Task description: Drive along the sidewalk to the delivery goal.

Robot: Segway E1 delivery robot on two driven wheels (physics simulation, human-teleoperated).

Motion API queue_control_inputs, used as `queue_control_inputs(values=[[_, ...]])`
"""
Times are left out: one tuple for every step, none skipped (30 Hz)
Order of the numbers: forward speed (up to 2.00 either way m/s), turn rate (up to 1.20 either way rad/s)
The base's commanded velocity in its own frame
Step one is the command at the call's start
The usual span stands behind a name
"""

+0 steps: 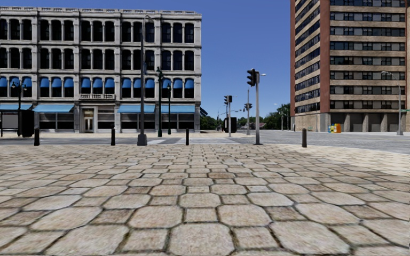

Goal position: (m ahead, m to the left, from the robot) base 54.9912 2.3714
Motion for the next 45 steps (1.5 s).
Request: queue_control_inputs(values=[[2.00, 0.00], [2.00, 0.00], [2.00, 0.00], [2.00, 0.00], [2.00, 0.00], [2.00, 0.00], [2.00, 0.00], [2.00, 0.00], [2.00, 0.00], [2.00, 0.00], [2.00, 0.00], [2.00, 0.00], [2.00, 0.00], [2.00, 0.00], [2.00, 0.00], [2.00, 0.00], [2.00, 0.00], [2.00, 0.00], [2.00, 0.00], [2.00, 0.00], [2.00, 0.00], [2.00, 0.00], [2.00, 0.00], [2.00, 0.00], [2.00, 0.00], [2.00, 0.00], [2.00, 0.00], [2.00, 0.00], [2.00, 0.00], [2.00, 0.00], [2.00, 0.00], [2.00, 0.00], [2.00, 0.00], [2.00, 0.00], [2.00, 0.00], [2.00, 0.00], [2.00, 0.00], [2.00, 0.00], [2.00, 0.00], [2.00, 0.00], [2.00, 0.00], [2.00, 0.00], [2.00, 0.00], [2.00, 0.00], [2.00, 0.00]])
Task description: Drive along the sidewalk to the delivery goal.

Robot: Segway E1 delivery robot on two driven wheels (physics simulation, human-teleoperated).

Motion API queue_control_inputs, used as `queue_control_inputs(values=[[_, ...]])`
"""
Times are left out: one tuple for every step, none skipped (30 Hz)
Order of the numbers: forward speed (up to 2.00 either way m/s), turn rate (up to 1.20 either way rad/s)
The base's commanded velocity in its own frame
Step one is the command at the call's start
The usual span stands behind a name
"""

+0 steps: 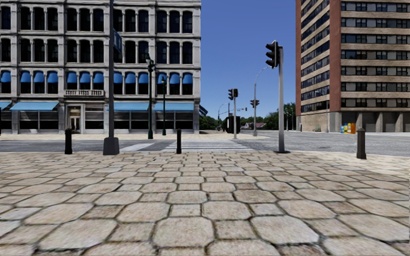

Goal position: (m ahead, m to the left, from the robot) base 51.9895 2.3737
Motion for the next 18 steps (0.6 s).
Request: queue_control_inputs(values=[[2.00, 0.00], [2.00, 0.00], [2.00, 0.00], [2.00, 0.00], [2.00, 0.00], [2.00, 0.00], [2.00, 0.00], [2.00, 0.00], [2.00, 0.00], [2.00, 0.00], [2.00, 0.00], [2.00, 0.00], [2.00, 0.00], [2.00, 0.00], [2.00, 0.00], [2.00, 0.00], [2.00, 0.00], [2.00, 0.00]])
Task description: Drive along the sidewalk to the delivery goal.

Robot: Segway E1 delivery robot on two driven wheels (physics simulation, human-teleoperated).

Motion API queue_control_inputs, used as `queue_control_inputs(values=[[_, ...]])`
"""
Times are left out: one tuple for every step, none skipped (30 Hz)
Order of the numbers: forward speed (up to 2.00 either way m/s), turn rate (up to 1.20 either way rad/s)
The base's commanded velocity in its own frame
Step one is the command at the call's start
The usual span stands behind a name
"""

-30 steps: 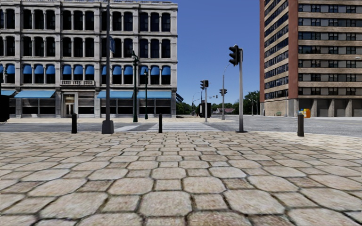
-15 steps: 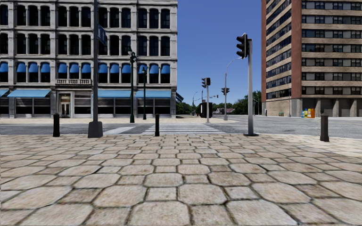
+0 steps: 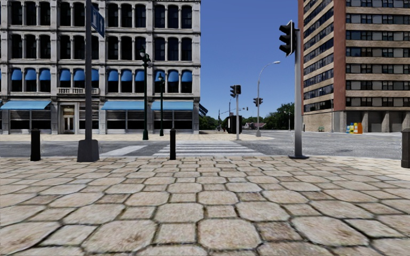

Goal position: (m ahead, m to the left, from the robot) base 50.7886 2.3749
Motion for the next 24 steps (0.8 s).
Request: queue_control_inputs(values=[[2.00, 0.00], [2.00, 0.00], [2.00, 0.00], [2.00, 0.00], [2.00, 0.00], [2.00, 0.00], [2.00, 0.00], [2.00, 0.00], [2.00, 0.00], [2.00, 0.00], [2.00, 0.00], [2.00, -0.10], [2.00, -0.18], [2.00, -0.18], [2.00, -0.20], [2.00, -0.22], [2.00, -0.22], [2.00, -0.25], [2.00, -0.28], [2.00, -0.28], [2.00, -0.22], [2.00, 0.00], [2.00, 0.00], [2.00, 0.00]])
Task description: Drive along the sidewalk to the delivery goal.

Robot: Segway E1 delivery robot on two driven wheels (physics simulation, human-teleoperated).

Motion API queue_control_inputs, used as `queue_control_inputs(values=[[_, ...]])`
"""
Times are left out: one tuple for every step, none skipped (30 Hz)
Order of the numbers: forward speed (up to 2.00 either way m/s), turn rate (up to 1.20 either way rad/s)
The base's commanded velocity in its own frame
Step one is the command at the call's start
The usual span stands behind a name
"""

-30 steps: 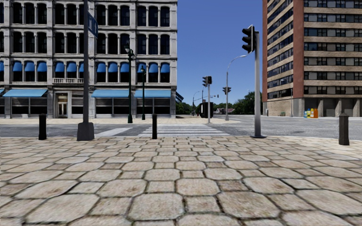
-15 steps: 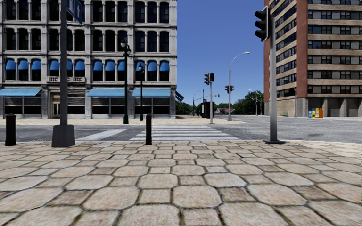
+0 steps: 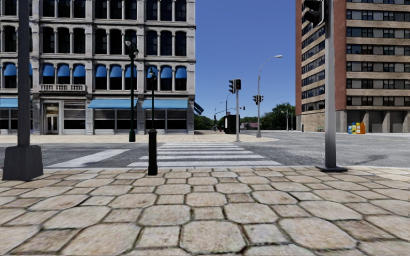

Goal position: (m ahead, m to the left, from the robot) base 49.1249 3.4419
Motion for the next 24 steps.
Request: queue_control_inputs(values=[[2.00, 0.00], [2.00, 0.00], [2.00, 0.00], [2.00, 0.00], [2.00, 0.00], [2.00, 0.00], [2.00, 0.00], [2.00, 0.00], [2.00, 0.00], [2.00, 0.00], [2.00, 0.00], [2.00, 0.00], [2.00, 0.00], [2.00, 0.00], [2.00, 0.00], [2.00, 0.00], [2.00, 0.00], [2.00, 0.00], [2.00, 0.00], [2.00, 0.00], [2.00, 0.00], [2.00, 0.00], [2.00, 0.00], [2.00, 0.00]])
